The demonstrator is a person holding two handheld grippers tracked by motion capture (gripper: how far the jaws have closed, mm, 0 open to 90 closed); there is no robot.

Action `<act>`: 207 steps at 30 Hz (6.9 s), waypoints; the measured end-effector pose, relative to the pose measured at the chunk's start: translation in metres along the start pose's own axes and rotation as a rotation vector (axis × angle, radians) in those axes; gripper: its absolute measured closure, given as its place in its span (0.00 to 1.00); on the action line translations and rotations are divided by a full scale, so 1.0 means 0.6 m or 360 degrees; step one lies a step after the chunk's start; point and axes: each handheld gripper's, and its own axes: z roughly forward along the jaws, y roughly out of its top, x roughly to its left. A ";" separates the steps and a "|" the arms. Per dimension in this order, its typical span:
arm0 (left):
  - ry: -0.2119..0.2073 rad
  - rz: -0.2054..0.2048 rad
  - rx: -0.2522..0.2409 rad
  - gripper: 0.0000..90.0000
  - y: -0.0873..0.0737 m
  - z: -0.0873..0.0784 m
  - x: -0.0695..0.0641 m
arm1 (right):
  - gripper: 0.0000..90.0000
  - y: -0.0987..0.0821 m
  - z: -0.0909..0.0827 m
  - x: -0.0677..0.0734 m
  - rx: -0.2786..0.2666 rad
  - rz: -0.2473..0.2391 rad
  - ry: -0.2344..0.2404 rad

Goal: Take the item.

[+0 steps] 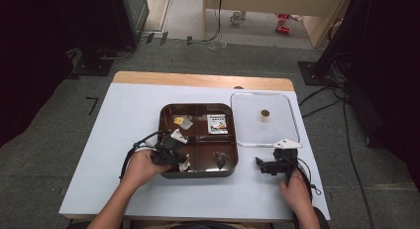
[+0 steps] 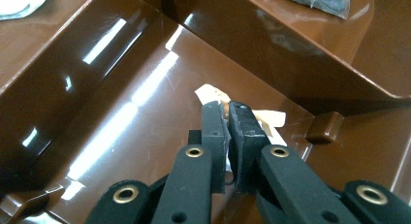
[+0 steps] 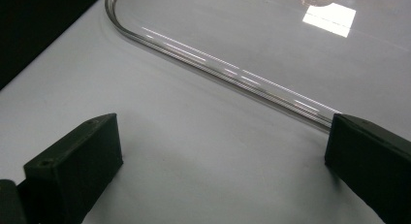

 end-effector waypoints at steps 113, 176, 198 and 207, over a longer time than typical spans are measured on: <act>0.0288 -0.0654 -0.0344 0.97 -0.129 -0.109 0.192 | 0.00 0.000 0.000 0.000 0.0000 0.0000 0.0000; 0.0466 -0.0665 -0.0582 0.45 -0.200 -0.144 0.212 | 0.00 0.000 0.000 0.000 0.0002 0.0000 0.0000; 0.0554 -0.0638 -0.0487 0.38 -0.239 -0.137 0.238 | 0.00 0.000 0.000 0.000 0.0001 0.0000 0.0000; 0.0539 -0.0527 -0.0414 0.34 -0.251 -0.124 0.244 | 0.00 0.000 0.000 0.000 0.0001 0.0000 0.0000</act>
